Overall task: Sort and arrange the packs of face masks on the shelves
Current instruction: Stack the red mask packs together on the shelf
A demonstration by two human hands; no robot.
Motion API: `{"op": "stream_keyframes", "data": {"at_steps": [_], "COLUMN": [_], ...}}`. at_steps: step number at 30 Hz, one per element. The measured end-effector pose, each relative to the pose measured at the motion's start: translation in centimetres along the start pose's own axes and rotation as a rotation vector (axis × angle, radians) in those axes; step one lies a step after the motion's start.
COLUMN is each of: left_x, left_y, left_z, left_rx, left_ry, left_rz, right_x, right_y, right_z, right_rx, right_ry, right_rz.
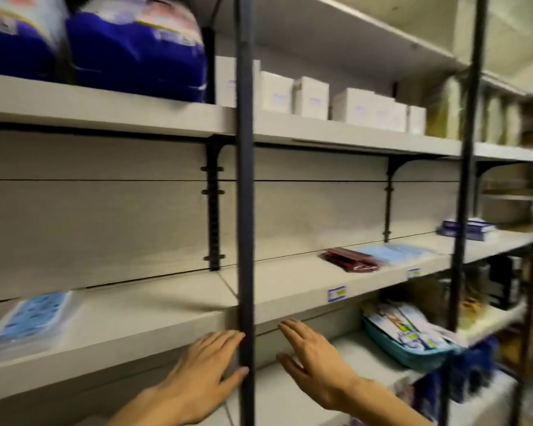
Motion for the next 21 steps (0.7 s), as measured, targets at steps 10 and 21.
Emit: {"op": "stream_keyframes", "data": {"at_steps": [10, 21], "left_x": [13.2, 15.1], "left_y": [-3.0, -5.7], "left_z": [-14.2, -35.1], "left_rx": [0.030, 0.083], "left_ry": [-0.147, -0.052], "left_rz": [-0.081, -0.112], "right_x": [18.1, 32.2], "right_y": [5.1, 7.3], "right_z": [5.4, -5.8], "right_rx": [0.086, 0.217], "right_ry": [-0.369, -0.314], "right_rz": [0.069, 0.149]}}
Point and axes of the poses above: each hand's wrist, its own z-axis away from the middle knuckle, its own y-axis out of the back of the hand, x = y × z, the point moved 1 cm from there along -z, towards the middle knuckle, and after that the axes turned 4 degrees about x, right-handed, at the moved point
